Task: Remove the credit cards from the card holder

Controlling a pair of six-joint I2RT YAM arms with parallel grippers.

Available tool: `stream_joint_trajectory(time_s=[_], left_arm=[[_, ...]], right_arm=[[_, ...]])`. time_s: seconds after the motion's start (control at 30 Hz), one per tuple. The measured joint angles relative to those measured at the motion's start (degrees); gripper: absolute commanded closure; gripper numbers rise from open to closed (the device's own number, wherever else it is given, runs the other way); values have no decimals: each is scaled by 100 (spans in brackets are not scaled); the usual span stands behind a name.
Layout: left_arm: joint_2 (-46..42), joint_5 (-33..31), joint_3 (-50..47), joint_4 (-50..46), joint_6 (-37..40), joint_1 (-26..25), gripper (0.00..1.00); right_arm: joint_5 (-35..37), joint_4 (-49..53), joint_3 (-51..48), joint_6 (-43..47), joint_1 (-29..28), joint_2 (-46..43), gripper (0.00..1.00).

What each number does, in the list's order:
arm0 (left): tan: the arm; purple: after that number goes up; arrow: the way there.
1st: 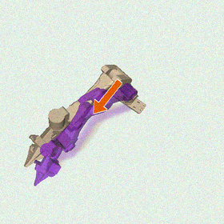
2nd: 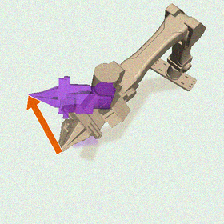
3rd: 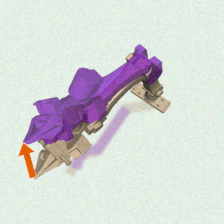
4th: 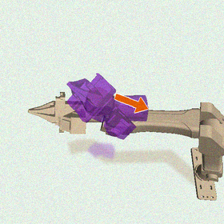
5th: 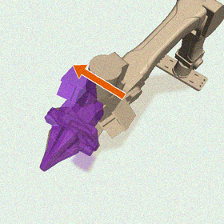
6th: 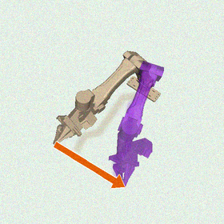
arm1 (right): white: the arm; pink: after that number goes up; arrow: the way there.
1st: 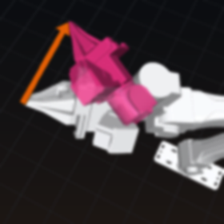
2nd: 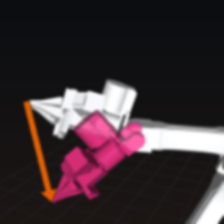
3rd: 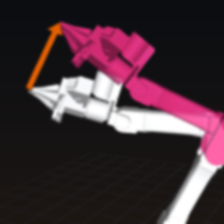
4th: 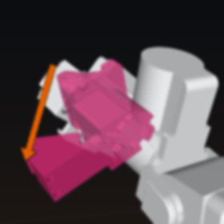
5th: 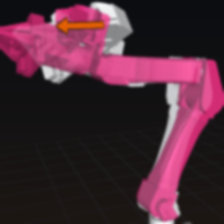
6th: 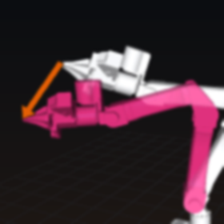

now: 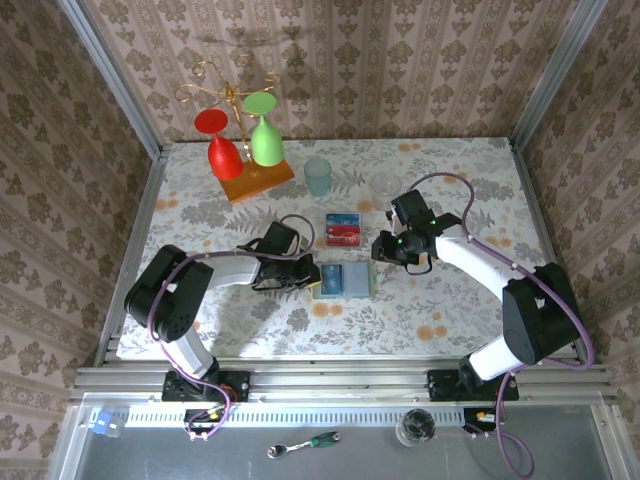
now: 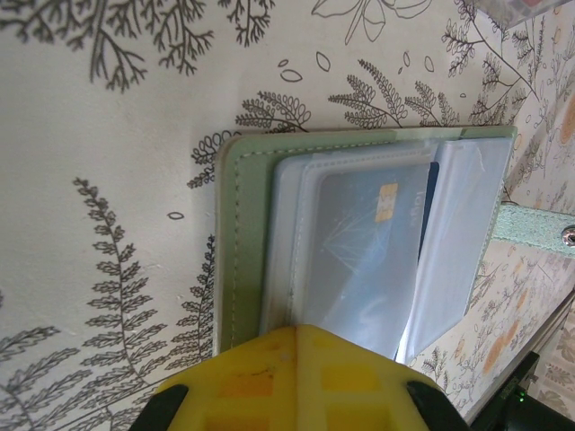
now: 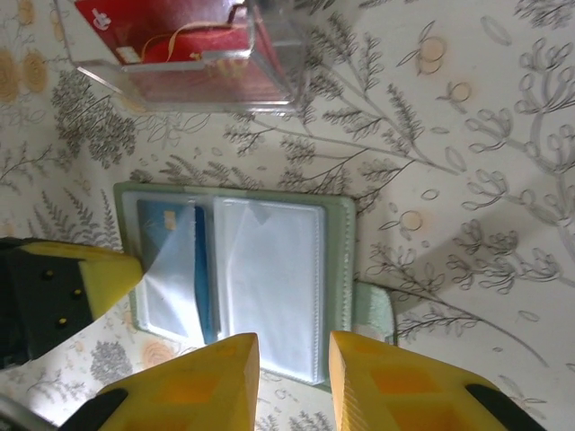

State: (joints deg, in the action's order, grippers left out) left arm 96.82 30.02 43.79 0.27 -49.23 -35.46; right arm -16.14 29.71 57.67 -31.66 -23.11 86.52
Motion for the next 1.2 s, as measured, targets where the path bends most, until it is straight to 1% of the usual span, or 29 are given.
stream_joint_trajectory(time_s=[0.17, 0.33, 0.5, 0.77, 1.0, 1.2], left_arm=[[0, 2, -15, 24, -2, 0, 100], [0, 4, -17, 26, -2, 0, 100], [0, 17, -31, 59, -2, -2, 100], [0, 33, -66, 133, -2, 0, 100], [0, 39, -76, 153, -4, 0, 100], [0, 39, -76, 153, -2, 0, 100]], right_arm=[[-398, -323, 7, -249, -269, 120, 71], [-706, -780, 15, -531, -671, 573, 71], [-879, -1156, 15, -763, -920, 990, 71], [-1084, -1690, 13, -935, -940, 1357, 71], [-1095, -1766, 13, -951, -940, 1624, 71], [-1121, -1808, 2, -951, -940, 1711, 73]])
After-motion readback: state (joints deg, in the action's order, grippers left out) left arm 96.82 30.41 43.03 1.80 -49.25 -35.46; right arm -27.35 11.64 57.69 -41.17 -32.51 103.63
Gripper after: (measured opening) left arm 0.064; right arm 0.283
